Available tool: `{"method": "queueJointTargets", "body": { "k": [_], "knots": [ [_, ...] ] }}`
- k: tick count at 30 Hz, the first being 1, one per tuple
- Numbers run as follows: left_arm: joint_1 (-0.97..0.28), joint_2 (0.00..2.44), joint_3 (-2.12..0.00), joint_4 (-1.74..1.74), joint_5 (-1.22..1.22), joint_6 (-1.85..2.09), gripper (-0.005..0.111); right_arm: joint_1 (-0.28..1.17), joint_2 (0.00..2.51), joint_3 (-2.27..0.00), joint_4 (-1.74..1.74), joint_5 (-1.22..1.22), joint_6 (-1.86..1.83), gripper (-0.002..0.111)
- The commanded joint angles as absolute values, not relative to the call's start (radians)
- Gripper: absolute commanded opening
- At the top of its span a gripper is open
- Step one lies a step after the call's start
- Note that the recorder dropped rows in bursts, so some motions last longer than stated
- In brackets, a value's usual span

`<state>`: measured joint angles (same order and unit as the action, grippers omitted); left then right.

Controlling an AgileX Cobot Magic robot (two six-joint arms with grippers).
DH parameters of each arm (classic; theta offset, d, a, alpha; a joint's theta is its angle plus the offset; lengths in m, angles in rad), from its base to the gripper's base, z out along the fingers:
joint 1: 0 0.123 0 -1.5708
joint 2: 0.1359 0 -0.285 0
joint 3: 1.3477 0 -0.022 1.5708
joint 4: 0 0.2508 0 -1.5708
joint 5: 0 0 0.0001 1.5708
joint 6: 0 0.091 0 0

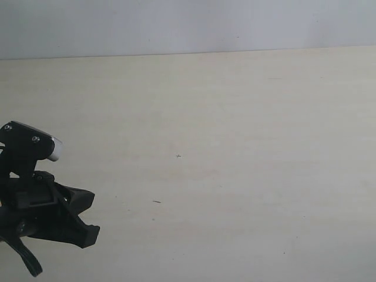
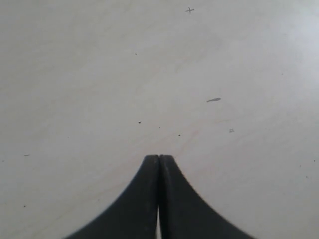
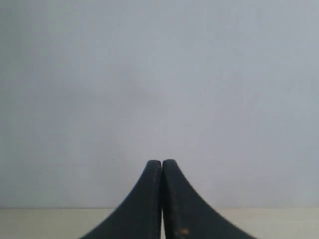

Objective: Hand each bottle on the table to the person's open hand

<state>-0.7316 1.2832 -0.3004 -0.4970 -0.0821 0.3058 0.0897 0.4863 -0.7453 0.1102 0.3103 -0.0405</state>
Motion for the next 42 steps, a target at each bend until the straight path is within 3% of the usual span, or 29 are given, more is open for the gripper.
{"method": "queueJointTargets", "body": {
  "k": [1, 10, 19, 42],
  "knots": [
    [-0.730, 1.276, -0.295, -0.499, -0.095, 0.307, 0.001, 0.063, 0.344, -0.639, 0.125, 0.279, -0.052, 0.000],
    [-0.730, 1.276, -0.295, -0.499, -0.095, 0.307, 0.001, -0.110, 0.101, -0.328, 0.114, 0.230, -0.052, 0.000],
    [-0.730, 1.276, -0.295, -0.499, -0.093, 0.306, 0.001, -0.163, 0.000, -0.084, 0.114, 0.236, -0.108, 0.000],
    [-0.730, 1.276, -0.295, -0.499, -0.096, 0.306, 0.001, -0.163, 0.000, 0.000, 0.132, 0.276, -0.105, 0.000]
  ]
}}
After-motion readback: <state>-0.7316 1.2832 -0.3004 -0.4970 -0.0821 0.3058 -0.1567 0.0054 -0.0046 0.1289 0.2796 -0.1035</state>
